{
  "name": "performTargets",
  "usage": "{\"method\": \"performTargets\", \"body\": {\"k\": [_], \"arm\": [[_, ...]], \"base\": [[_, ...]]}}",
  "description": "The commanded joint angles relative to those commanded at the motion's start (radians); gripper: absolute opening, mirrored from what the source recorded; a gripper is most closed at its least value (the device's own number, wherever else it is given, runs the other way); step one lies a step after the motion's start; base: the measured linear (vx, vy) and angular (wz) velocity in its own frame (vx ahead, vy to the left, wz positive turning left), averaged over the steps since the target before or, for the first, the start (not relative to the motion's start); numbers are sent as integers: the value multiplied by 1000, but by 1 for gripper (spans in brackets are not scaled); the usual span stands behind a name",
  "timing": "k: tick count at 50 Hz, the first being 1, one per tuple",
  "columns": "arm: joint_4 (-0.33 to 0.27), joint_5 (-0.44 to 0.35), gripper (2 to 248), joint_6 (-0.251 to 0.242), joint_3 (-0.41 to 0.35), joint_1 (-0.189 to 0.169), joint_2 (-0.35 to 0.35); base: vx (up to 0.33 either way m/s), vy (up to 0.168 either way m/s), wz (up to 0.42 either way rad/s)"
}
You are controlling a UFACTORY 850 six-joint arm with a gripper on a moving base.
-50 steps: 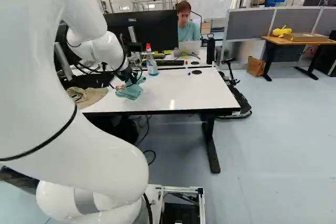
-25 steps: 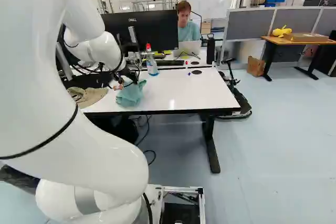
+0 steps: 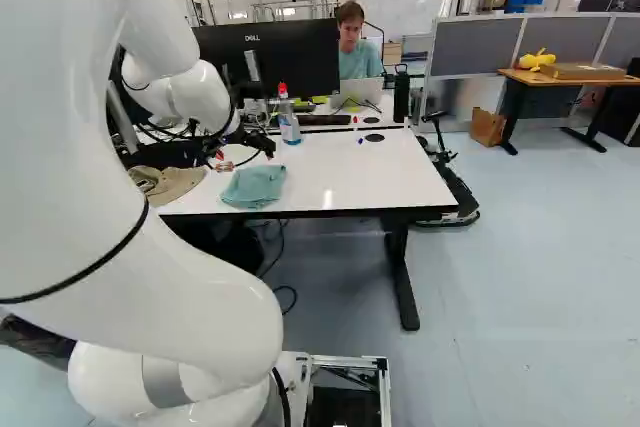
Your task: Clean the table with the green towel
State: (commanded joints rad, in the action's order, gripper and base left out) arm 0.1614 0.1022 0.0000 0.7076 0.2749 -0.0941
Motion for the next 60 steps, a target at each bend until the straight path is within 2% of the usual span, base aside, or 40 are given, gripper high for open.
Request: {"method": "performTargets", "body": {"k": [6, 14, 20, 60], "arm": [[0, 0, 247, 0, -3, -4, -16], [0, 0, 247, 0, -13, -26, -48], [0, 0, 247, 0, -22, -47, -74], [0, 0, 247, 0, -57, -197, -113]], "base": [[0, 0, 0], [0, 0, 0], [0, 0, 0], [0, 0, 0]]}}
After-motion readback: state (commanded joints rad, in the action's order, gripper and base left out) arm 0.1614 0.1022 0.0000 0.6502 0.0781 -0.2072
